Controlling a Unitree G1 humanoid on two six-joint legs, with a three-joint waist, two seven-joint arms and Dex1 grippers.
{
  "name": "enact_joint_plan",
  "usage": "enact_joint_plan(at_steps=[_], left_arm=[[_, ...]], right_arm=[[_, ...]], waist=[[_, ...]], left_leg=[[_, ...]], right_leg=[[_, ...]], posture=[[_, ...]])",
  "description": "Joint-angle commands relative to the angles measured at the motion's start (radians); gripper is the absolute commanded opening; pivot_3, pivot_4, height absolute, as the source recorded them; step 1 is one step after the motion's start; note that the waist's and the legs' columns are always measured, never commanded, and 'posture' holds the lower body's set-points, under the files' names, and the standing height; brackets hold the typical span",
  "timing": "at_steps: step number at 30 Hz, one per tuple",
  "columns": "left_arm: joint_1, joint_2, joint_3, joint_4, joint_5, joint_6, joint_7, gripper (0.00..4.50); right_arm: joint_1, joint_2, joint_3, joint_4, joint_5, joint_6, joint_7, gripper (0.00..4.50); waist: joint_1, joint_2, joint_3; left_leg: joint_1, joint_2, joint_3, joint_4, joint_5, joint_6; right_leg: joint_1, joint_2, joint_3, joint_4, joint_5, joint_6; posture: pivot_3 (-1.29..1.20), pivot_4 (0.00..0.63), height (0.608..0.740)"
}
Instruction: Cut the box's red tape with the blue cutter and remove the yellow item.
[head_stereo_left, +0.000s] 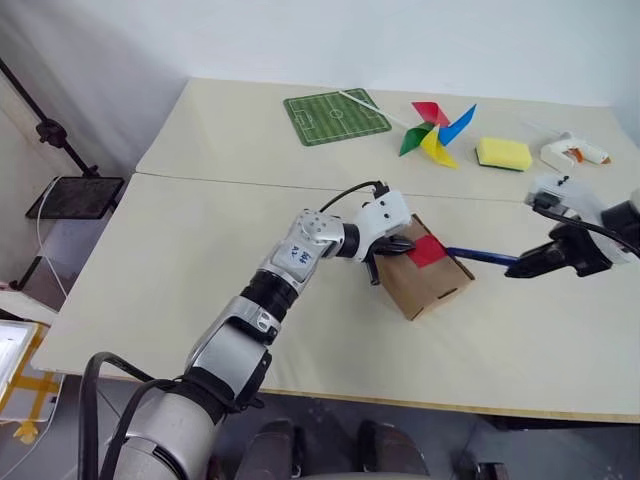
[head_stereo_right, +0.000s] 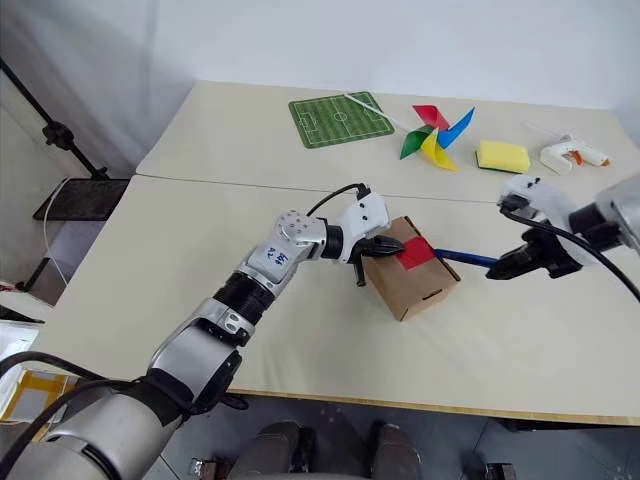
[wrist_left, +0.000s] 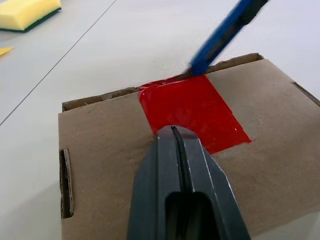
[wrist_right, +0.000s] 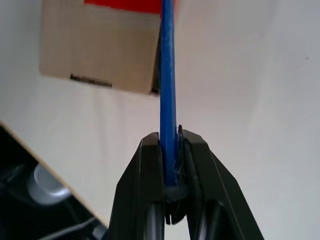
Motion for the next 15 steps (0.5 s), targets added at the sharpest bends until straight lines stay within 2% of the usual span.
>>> enact_joint_plan(at_steps=[1,5,9,12,15], left_arm=[[0.066,0.01,-0.061,0.075,0.063,0.07,-0.02,0.0],[0.068,0.012,-0.059,0.074,0.061,0.07,-0.019,0.0],[0.07,0.018,-0.048,0.062,0.05,0.06,-0.023,0.0],[0.065,0.018,0.024,0.001,-0.033,0.021,-0.062,0.0],[0.052,0.018,0.1,-0.074,-0.12,0.092,-0.094,0.0]], right_arm=[[0.041,-0.074,-0.023,-0.061,0.006,-0.001,0.055,0.16],[0.111,-0.128,-0.098,-0.083,0.033,0.015,0.047,0.16],[0.128,-0.105,-0.265,-0.039,0.07,-0.009,-0.016,0.16],[0.214,-0.164,-0.466,0.033,0.144,-0.069,0.027,0.16],[0.374,-0.128,-0.715,0.077,0.179,-0.15,0.032,0.16]], waist=[[-0.003,0.0,0.0],[-0.002,0.001,0.0],[-0.007,0.002,-0.001],[-0.003,0.002,-0.001],[-0.004,0.002,0.0]], left_leg=[[0.0,0.0,0.001,0.0,0.0,0.0],[0.0,0.0,0.001,0.001,0.0,0.0],[0.001,0.001,0.002,0.001,-0.001,-0.002],[0.001,0.001,0.002,0.0,-0.001,-0.002],[0.0,0.001,0.001,0.0,0.001,0.002]], right_leg=[[0.0,0.0,0.0,0.0,0.0,0.0],[0.0,-0.001,-0.001,-0.001,0.0,0.0],[0.0,-0.001,0.001,-0.001,0.0,0.0],[0.0,-0.001,0.001,-0.001,0.0,0.0],[-0.001,-0.001,0.0,0.0,0.0,0.0]], posture=[[0.0,0.15,0.74],[0.0,0.15,0.74],[0.0,0.15,0.74],[0.0,0.15,0.74],[0.0,0.15,0.74]])
